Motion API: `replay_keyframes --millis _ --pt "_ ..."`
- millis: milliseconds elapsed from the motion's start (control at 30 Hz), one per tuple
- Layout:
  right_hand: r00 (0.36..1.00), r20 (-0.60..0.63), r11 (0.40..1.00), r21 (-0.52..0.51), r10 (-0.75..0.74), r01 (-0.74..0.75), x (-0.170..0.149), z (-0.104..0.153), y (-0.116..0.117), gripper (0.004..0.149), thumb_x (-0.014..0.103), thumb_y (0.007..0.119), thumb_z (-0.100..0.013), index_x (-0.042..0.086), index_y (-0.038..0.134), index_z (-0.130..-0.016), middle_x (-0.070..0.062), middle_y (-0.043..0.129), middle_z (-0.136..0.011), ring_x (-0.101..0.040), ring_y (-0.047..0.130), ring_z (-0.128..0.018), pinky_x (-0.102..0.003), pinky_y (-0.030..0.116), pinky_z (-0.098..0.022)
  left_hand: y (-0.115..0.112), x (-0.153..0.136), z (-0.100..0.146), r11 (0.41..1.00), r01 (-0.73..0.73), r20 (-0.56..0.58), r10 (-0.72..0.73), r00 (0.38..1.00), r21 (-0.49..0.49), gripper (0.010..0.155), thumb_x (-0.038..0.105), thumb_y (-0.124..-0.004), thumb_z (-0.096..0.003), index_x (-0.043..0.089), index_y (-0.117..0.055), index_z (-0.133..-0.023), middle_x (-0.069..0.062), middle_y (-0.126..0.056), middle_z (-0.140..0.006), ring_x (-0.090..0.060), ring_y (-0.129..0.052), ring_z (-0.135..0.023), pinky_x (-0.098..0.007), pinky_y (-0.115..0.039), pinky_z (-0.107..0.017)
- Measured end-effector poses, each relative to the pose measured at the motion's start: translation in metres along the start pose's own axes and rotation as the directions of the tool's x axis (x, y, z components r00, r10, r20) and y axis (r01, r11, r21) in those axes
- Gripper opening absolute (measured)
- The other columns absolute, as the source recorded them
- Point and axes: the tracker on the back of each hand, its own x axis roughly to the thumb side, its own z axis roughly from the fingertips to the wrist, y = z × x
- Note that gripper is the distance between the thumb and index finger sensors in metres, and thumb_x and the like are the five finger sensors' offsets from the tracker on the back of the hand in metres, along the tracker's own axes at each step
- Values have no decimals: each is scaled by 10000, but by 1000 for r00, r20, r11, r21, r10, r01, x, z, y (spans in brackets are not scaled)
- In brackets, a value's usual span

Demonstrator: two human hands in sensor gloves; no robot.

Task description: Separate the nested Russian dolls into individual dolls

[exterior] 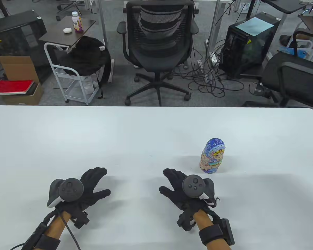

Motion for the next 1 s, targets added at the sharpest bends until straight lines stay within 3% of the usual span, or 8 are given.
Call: replay_keyframes --millis 333,467,733,900,1000 --pt "1000 1 1000 -8 -21 21 -2 0 -1 769 583 730 -487 247 442 -1115 -235 526 -1149 -508 517 -1025 -630 508 -729 2 1 2 1000 -15 2 15 1000 20 856 655 -704 -532 146 -430 -1164 -289 -516 -1156 -601 -566 -996 -684 -607 -656" --pt "987 40 984 -81 -154 157 0 3 -11 756 576 740 -483 234 478 -1105 -231 575 -1128 -495 567 -1008 -608 553 -718 2 1 2 1000 -10 2 10 1000 18 853 653 -704 -532 147 -432 -1163 -289 -519 -1156 -599 -567 -996 -684 -608 -655" --pt "963 140 916 -301 -231 263 3 15 -56 731 570 749 -484 232 527 -1093 -214 643 -1101 -477 620 -992 -592 582 -712 4 0 4 999 -20 1 20 1000 30 850 650 -704 -534 146 -432 -1162 -289 -518 -1155 -598 -571 -994 -682 -610 -655" --pt "956 170 814 -503 -237 291 -10 34 -98 710 580 748 -488 234 564 -1080 -202 705 -1065 -453 678 -963 -570 620 -695 10 -1 6 997 -42 -5 43 999 60 849 651 -701 -536 147 -431 -1164 -289 -521 -1155 -594 -576 -996 -679 -613 -656" --pt "965 139 761 -594 -224 263 -24 43 -112 714 578 750 -492 230 552 -1084 -203 691 -1070 -453 667 -967 -573 608 -701 11 -2 7 997 -46 -10 47 999 67 846 651 -700 -536 150 -432 -1163 -288 -524 -1154 -592 -579 -996 -676 -616 -657"
